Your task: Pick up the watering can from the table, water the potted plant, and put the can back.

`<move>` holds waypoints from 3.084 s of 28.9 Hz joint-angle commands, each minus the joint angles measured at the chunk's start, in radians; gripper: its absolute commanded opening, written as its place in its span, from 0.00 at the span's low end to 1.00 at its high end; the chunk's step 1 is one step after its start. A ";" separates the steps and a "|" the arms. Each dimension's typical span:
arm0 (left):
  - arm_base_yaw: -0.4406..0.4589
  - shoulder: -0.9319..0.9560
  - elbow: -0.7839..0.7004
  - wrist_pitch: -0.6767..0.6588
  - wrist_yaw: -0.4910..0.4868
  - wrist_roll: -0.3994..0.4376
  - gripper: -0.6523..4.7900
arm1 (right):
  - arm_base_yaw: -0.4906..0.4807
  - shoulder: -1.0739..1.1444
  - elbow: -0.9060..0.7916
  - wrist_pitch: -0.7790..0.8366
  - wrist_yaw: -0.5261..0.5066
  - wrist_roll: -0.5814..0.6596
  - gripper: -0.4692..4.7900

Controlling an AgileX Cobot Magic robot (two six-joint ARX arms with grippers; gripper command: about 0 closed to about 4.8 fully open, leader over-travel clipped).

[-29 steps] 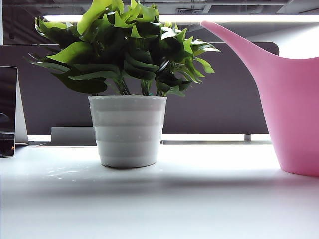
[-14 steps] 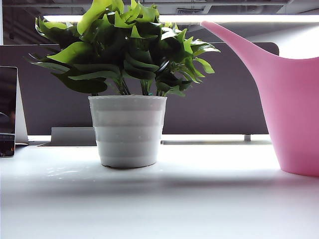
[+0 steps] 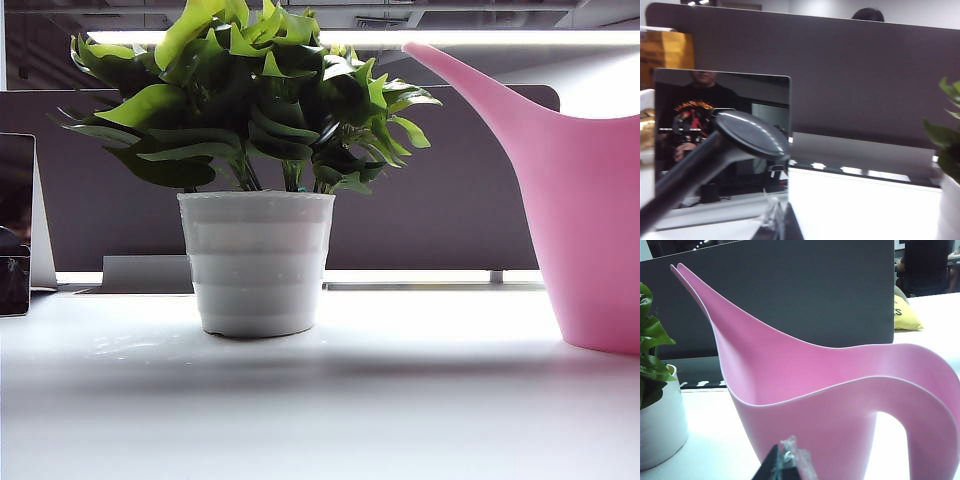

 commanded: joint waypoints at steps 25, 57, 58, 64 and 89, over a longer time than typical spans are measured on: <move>-0.071 0.001 0.001 -0.225 0.002 0.042 0.11 | 0.001 0.000 0.002 0.011 0.000 0.004 0.07; -0.070 0.001 0.001 -0.216 0.002 0.061 0.11 | 0.001 0.000 0.002 0.010 0.000 0.004 0.07; -0.070 0.001 0.001 -0.216 0.002 0.061 0.11 | 0.001 0.000 0.002 0.010 0.000 0.004 0.07; -0.070 0.001 0.001 -0.216 0.002 0.061 0.11 | 0.001 0.000 0.002 0.011 0.000 0.004 0.07; -0.070 0.001 0.001 -0.218 0.002 0.061 0.11 | 0.192 0.000 -0.123 0.048 0.344 -0.032 0.07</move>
